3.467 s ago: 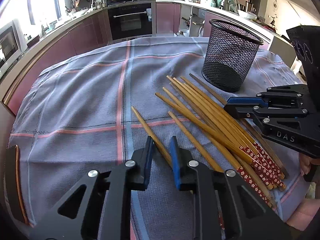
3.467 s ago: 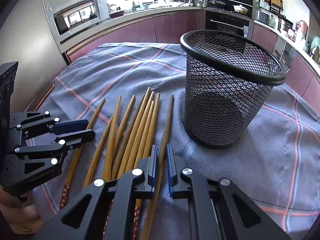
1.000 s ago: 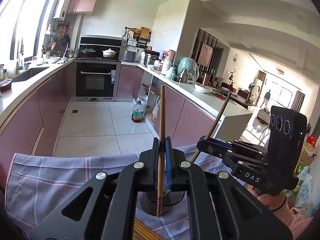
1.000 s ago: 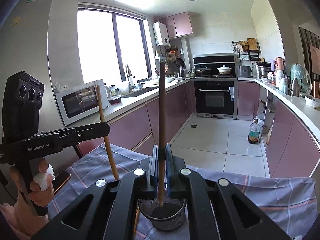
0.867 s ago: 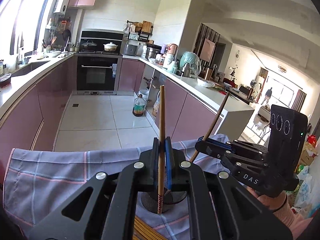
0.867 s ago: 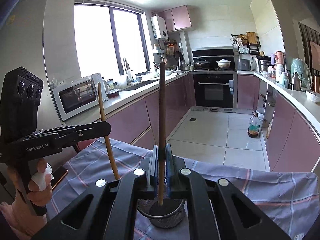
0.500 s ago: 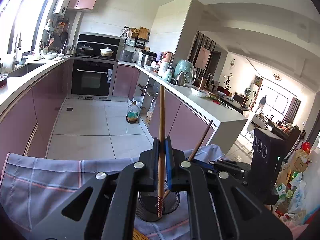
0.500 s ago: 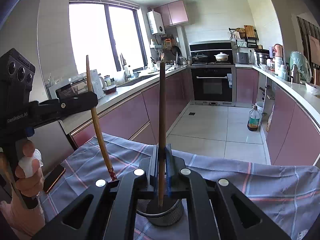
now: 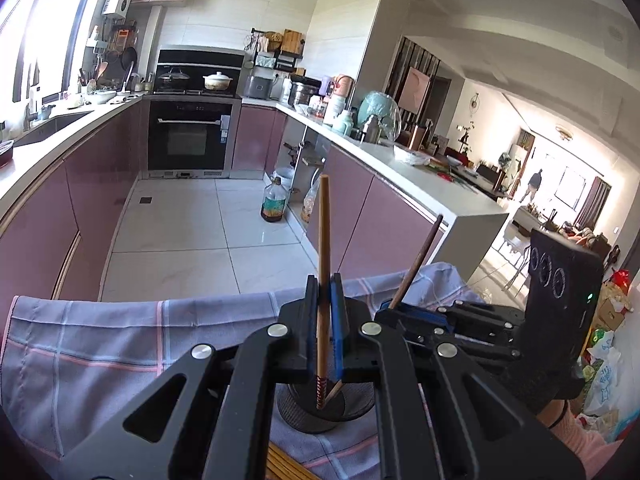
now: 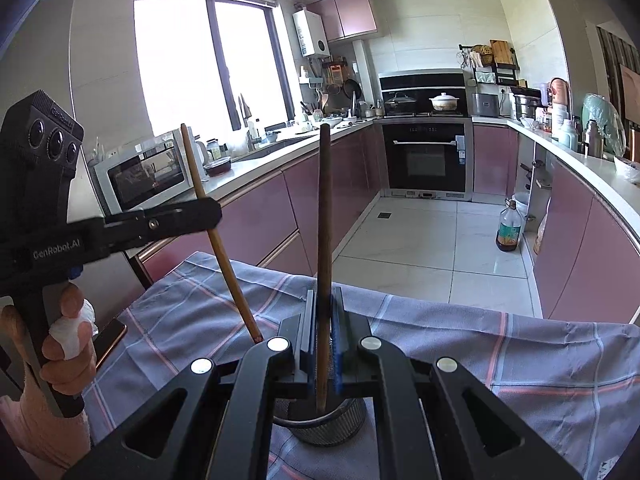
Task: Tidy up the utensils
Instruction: 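Lift the chopstick upright with the right gripper and lower it into the mesh cup, then open the right gripper to release the chopstick and withdraw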
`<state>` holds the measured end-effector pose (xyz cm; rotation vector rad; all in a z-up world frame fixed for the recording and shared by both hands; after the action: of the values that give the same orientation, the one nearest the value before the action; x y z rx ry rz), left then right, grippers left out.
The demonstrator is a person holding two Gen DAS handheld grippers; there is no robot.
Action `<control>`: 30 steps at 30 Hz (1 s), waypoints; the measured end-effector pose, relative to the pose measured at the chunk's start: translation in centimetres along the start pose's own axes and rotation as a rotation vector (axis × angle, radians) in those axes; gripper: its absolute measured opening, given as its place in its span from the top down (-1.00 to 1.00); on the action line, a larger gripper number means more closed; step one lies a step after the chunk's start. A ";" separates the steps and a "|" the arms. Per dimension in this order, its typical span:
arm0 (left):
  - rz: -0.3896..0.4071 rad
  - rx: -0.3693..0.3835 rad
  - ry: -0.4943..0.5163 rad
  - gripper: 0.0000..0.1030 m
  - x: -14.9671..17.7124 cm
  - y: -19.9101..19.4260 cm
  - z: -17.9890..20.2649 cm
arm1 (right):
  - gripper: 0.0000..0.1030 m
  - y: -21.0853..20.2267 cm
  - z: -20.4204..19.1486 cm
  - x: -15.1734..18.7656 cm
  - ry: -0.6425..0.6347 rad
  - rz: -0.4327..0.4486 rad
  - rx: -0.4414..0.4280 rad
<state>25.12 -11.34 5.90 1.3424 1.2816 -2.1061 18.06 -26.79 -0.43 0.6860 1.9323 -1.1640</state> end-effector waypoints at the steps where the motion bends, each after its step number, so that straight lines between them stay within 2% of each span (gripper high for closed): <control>1: -0.018 -0.001 0.004 0.87 0.5 0.7 -0.2 | 0.89 0.1 0.0 0.1 -0.003 -0.007 0.002; 4: -0.069 0.004 0.010 0.87 1.6 2.5 -0.6 | 0.89 0.7 0.1 0.3 -0.005 -0.035 0.009; 11: -0.127 -0.026 0.001 0.85 2.9 6.1 -1.6 | 0.88 1.8 0.7 0.6 0.023 -0.071 0.024; 14: -0.131 -0.035 -0.003 0.73 4.4 6.3 -2.6 | 0.83 2.0 1.0 0.6 0.040 -0.071 0.037; 16: -0.129 -0.053 0.000 0.53 4.7 6.5 -2.9 | 0.82 2.1 1.2 0.6 0.051 -0.065 0.041; 17: -0.127 -0.061 0.002 0.50 4.9 6.4 -3.0 | 0.82 2.1 1.3 0.4 0.054 -0.061 0.043; 21: -0.112 -0.083 -0.002 0.31 5.3 6.0 -3.4 | 0.56 1.9 1.4 0.3 0.062 -0.043 0.056; 30: -0.057 -0.156 -0.007 0.05 7.3 3.3 -4.3 | 0.38 0.7 1.4 0.4 0.069 -0.004 0.068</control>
<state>26.06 -8.24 -2.62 1.2458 1.4648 -1.9991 18.81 -27.77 -1.51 0.7676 1.9589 -1.2276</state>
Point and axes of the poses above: each gripper's, at about its wrist camera, not at the fingertips, and y roughly the way its jaws point, z to its right, x to its underside, the point moved 5 cm from there along y, roughly the way its jaws point, and after that the axes turned 6 degrees about y, right-handed, at the moved point
